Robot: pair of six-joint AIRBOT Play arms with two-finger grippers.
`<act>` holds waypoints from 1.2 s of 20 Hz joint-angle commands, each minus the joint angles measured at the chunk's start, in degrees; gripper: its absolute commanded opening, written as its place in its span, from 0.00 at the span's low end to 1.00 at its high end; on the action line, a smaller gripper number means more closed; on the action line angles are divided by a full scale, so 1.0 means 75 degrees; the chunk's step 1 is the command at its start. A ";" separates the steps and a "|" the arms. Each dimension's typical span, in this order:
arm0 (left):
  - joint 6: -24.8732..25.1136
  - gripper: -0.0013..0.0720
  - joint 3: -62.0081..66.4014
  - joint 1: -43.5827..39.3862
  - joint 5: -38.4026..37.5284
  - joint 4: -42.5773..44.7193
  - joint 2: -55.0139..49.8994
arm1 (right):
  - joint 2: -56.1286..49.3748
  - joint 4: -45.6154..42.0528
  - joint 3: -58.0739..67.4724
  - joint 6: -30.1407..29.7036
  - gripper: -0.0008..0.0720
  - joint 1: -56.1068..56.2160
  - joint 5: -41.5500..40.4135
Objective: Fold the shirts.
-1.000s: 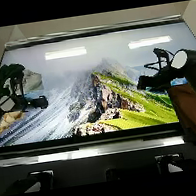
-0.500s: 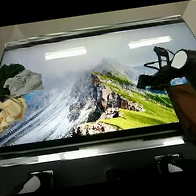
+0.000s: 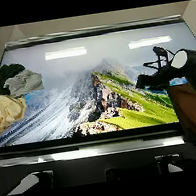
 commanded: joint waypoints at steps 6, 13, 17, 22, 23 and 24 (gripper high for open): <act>0.0230 1.00 0.1510 -0.1457 0.0956 0.0289 -0.2110 | -0.0003 0.0968 0.0000 0.0985 0.96 0.0009 0.0778; -0.0274 1.00 0.2127 -0.1489 0.0886 0.1139 -0.3168 | -0.0003 0.0956 0.0000 0.1198 0.96 0.0009 0.1338; 0.0047 0.97 0.2130 -0.1492 0.0836 0.1131 -0.3488 | -0.0003 0.0956 0.0000 0.1198 0.96 0.0009 0.1355; -0.0274 0.06 0.2594 -0.1469 0.0600 0.1017 -0.2809 | -0.0003 0.0956 0.0000 0.1198 0.96 0.0009 0.1361; -0.0490 0.06 0.2824 -0.1480 0.0656 0.1017 -0.2509 | -0.0003 0.0956 0.0000 0.1195 0.96 0.0009 0.1381; -0.0638 0.06 0.3092 -0.1495 0.0764 0.1017 -0.2122 | -0.0003 0.0959 0.0000 0.1195 0.96 0.0009 0.1381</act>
